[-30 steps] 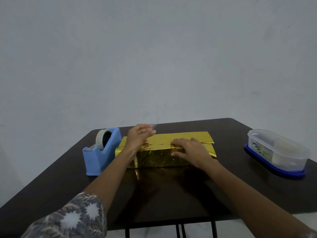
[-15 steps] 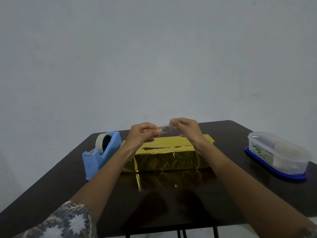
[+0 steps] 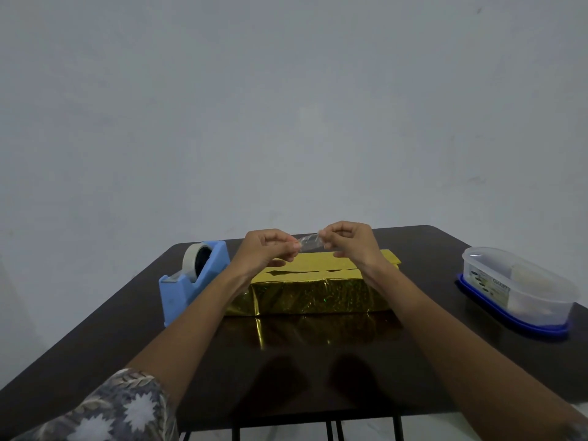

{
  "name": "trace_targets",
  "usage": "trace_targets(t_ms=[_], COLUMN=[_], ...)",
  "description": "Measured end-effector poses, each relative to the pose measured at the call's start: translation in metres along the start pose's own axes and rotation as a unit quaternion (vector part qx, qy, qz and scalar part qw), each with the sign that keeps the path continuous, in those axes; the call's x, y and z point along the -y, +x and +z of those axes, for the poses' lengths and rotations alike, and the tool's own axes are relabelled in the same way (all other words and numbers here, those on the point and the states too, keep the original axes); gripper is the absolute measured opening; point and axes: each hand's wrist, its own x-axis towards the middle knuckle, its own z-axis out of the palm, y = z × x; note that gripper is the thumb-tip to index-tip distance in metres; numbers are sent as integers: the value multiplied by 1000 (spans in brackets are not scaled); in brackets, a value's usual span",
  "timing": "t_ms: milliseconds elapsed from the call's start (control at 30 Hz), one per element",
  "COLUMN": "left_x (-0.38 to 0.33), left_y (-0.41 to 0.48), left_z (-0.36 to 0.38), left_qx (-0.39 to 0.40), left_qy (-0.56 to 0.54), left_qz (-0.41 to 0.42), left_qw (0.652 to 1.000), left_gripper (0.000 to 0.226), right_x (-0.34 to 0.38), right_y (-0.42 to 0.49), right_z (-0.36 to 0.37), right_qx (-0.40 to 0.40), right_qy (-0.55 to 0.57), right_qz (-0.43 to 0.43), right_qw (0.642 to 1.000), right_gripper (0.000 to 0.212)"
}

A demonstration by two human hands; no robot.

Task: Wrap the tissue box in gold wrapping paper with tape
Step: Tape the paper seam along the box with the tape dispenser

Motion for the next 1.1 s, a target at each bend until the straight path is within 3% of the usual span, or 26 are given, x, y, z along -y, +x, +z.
trace_targets(t_ms=[133, 300, 400, 633, 767, 900, 1100], left_x=[-3, -6, -11, -18, -17, -14, -11], left_y=[-3, -2, 0, 7, 6, 3, 4], left_z=[3, -1, -4, 3, 5, 10, 9], left_qx=[-20, -38, -49, -146, -41, 5, 11], left_qy=[13, 16, 47, 51, -7, -23, -40], left_qz=[-14, -57, -79, -87, -100, -109, -105], left_qw=[1000, 998, 995, 984, 994, 994, 994], left_gripper=[13, 41, 43, 67, 74, 64, 15], right_x=[-2, -5, -5, -1, -1, -2, -3], right_y=[-1, -3, -5, -4, -4, -5, -7], right_z=[3, 6, 7, 14, 12, 12, 10], right_qx=[-5, -23, -16, -26, -27, -33, -27], right_qy=[-4, -3, 2, 27, 42, 48, 33], right_qz=[-12, -15, -11, -1, 12, 22, 28], right_qw=[1000, 1000, 1000, 999, 999, 998, 999], right_gripper=[7, 8, 9, 8, 8, 9, 8])
